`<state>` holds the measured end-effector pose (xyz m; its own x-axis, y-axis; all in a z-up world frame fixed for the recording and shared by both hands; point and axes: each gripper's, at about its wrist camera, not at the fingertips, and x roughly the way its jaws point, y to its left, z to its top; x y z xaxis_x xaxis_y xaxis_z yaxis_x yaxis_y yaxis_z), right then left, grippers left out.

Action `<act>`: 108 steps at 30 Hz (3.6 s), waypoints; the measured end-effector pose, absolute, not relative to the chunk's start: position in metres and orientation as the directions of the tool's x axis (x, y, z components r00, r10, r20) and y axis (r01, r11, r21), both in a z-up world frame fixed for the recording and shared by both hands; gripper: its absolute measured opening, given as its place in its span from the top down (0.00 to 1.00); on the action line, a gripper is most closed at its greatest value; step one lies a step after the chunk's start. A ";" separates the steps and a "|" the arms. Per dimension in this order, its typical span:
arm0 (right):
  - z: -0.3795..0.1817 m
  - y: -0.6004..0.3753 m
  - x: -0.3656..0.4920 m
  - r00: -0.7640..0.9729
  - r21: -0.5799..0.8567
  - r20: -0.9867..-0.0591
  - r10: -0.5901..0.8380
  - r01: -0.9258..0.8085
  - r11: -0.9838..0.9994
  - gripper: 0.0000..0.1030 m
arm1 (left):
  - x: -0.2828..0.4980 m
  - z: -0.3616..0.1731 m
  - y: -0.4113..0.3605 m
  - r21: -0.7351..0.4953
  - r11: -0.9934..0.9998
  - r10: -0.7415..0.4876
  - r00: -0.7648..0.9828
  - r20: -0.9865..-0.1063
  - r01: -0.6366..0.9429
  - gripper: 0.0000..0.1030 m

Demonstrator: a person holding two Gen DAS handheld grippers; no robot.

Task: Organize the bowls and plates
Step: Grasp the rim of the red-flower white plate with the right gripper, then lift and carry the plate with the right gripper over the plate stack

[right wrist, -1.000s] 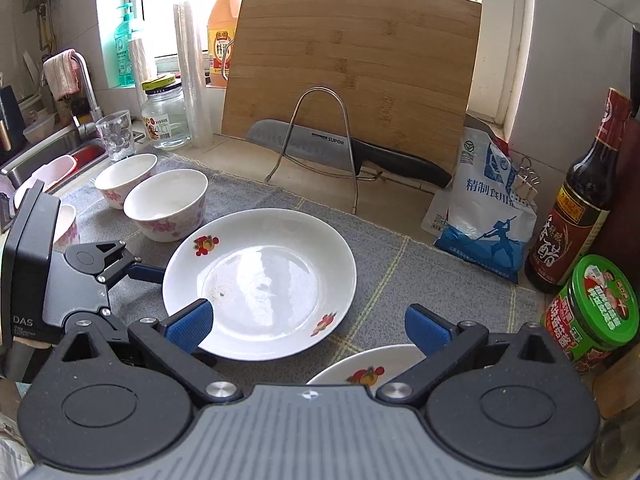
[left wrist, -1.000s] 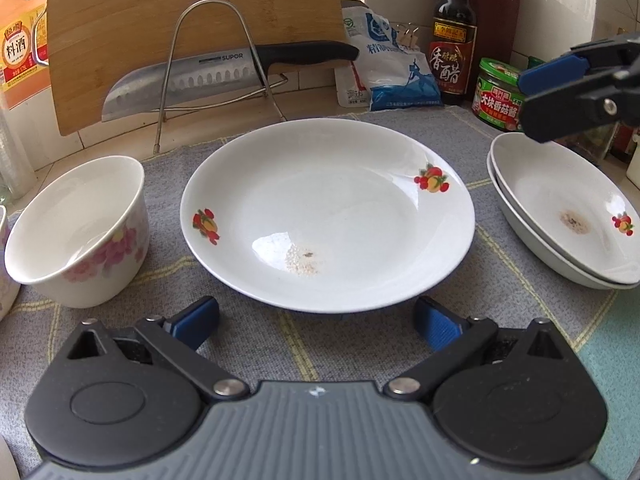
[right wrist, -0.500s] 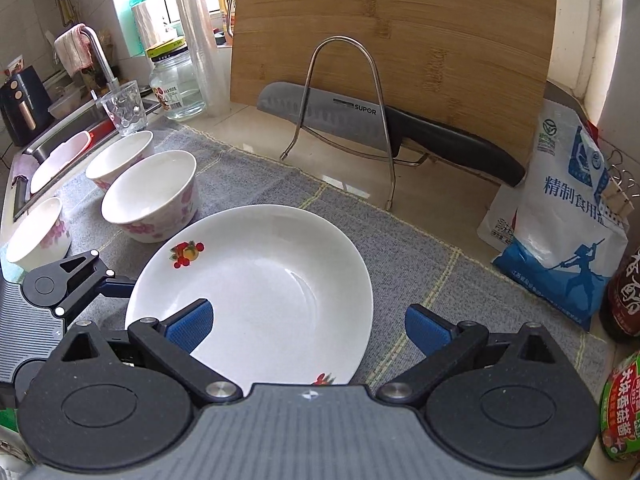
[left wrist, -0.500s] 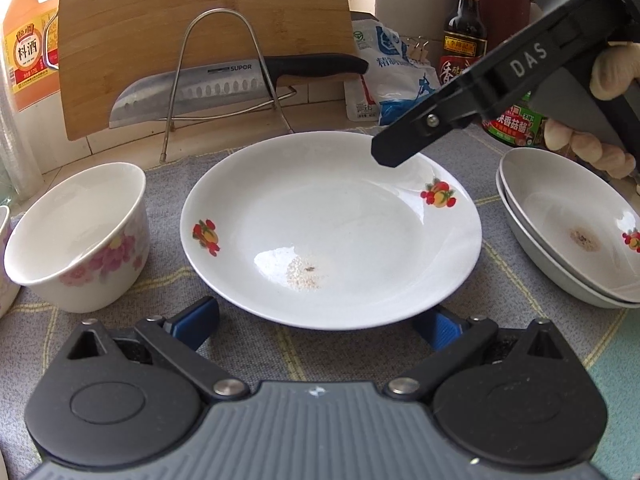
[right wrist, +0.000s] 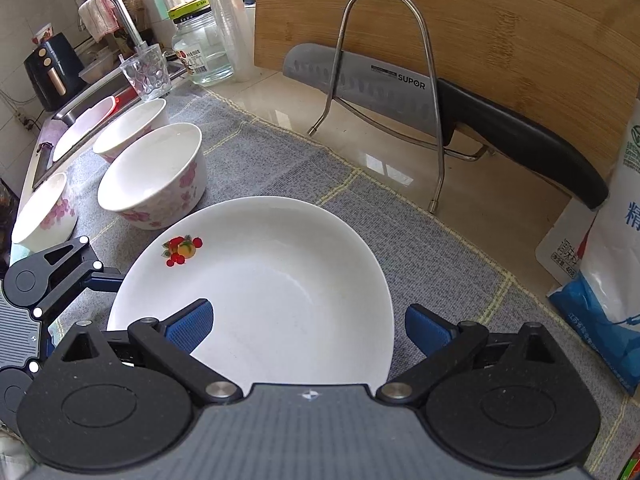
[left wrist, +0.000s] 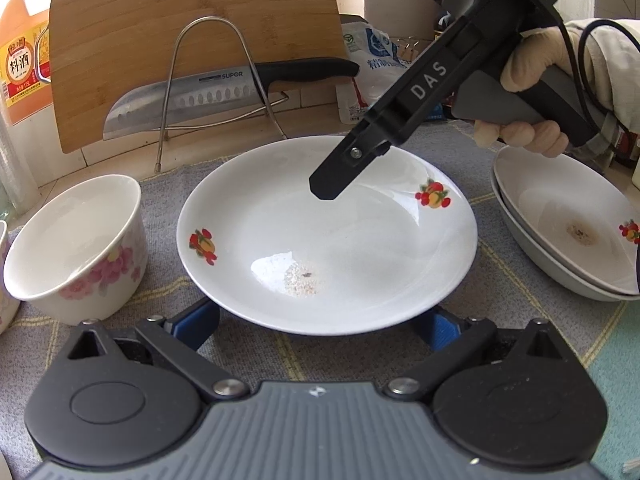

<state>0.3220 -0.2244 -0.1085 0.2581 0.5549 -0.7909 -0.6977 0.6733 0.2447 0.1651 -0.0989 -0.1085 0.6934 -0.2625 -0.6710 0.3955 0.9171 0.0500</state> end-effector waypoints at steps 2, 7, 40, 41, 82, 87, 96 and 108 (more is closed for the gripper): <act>-0.109 -0.221 0.326 0.248 0.249 -0.790 0.560 -0.705 0.664 0.00 | 0.165 -0.109 -0.099 0.050 0.916 -0.265 0.694 -0.670 0.398 0.01; -0.111 -0.216 0.335 0.211 0.268 -0.796 0.567 -0.718 0.643 0.12 | 0.164 -0.109 -0.100 0.065 0.913 -0.261 0.698 -0.666 0.404 0.01; -0.104 -0.220 0.334 0.140 0.361 -0.779 0.611 -0.697 0.620 0.12 | 0.158 -0.102 -0.097 0.066 0.899 -0.276 0.676 -0.683 0.434 0.01; -0.103 -0.220 0.332 0.142 0.361 -0.778 0.612 -0.696 0.621 0.12 | 0.156 -0.101 -0.097 0.066 0.897 -0.278 0.675 -0.684 0.436 0.01; -0.065 -0.298 0.208 0.329 0.369 -0.724 0.606 -0.556 0.744 0.11 | 0.090 -0.060 -0.133 0.077 0.763 -0.415 0.578 -0.703 0.642 0.01; -0.065 -0.316 0.195 0.363 0.373 -0.721 0.591 -0.516 0.771 0.11 | 0.089 -0.059 -0.145 0.074 0.727 -0.446 0.551 -0.706 0.683 0.01; -0.068 -0.348 0.177 0.407 0.376 -0.724 0.557 -0.444 0.813 0.11 | 0.092 -0.063 -0.170 0.060 0.665 -0.489 0.495 -0.718 0.744 0.01; -0.080 -0.372 0.172 0.420 0.394 -0.732 0.536 -0.381 0.837 0.11 | 0.099 -0.073 -0.186 0.055 0.618 -0.503 0.448 -0.739 0.784 0.01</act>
<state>0.1719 -0.3716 -0.0796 0.4205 0.5360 -0.7320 -0.3806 0.8366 0.3940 0.0993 -0.1856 -0.0726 0.4480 -0.5033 -0.7389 0.7844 0.6179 0.0548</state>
